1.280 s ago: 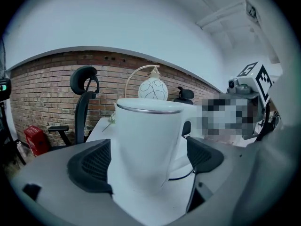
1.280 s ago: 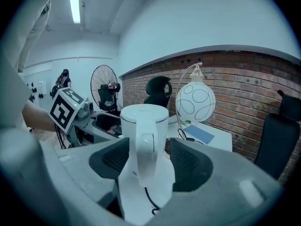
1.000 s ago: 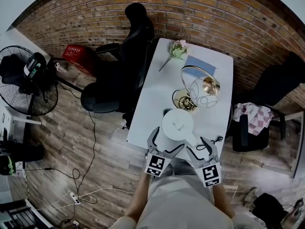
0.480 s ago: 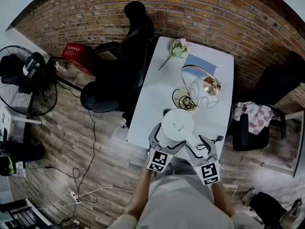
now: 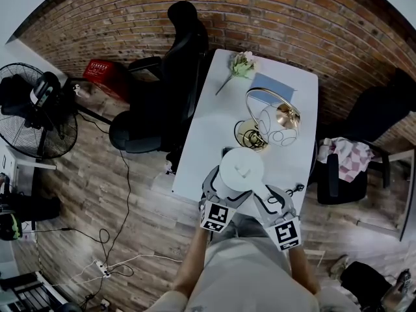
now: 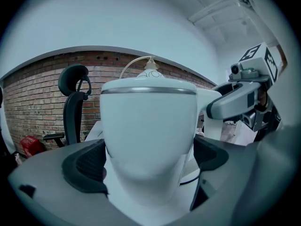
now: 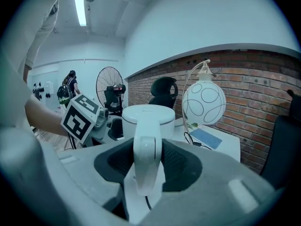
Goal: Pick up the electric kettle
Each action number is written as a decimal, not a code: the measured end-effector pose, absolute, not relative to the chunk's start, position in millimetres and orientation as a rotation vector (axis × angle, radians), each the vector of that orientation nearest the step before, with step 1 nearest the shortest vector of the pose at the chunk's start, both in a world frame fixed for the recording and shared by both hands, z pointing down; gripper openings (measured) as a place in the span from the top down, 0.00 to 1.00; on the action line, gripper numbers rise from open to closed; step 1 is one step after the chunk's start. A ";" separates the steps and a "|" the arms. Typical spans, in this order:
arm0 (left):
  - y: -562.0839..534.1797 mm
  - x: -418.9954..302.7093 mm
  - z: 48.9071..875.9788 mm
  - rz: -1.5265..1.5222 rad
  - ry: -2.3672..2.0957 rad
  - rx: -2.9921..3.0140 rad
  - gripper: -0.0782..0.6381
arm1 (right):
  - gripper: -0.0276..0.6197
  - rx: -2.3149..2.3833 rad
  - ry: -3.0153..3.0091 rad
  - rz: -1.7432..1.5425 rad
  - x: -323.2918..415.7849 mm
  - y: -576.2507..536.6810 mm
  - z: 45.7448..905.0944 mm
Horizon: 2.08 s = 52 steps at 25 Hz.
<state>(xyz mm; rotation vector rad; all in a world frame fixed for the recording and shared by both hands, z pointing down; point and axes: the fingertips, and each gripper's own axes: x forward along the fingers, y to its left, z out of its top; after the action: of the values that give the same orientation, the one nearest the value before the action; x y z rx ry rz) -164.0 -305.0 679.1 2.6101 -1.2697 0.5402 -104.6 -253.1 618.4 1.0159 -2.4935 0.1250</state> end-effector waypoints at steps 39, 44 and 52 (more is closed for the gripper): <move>-274.8 -166.1 605.2 0.521 -1.225 2.786 0.10 | 0.71 1.122 -2.521 -0.055 -113.7 -209.8 549.1; -257.2 -147.8 589.5 0.482 -1.090 2.889 0.10 | 0.71 1.261 -2.451 -0.063 -105.1 -185.2 537.7; -220.2 -105.6 578.6 0.461 -0.826 3.019 0.10 | 0.71 1.495 -2.326 -0.065 -78.7 -142.4 525.3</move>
<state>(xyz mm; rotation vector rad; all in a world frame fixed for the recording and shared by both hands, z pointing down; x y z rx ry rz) -105.6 -220.2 578.6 3.0190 -0.8259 0.4606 -78.7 -142.4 525.3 1.4953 -2.3259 -0.0654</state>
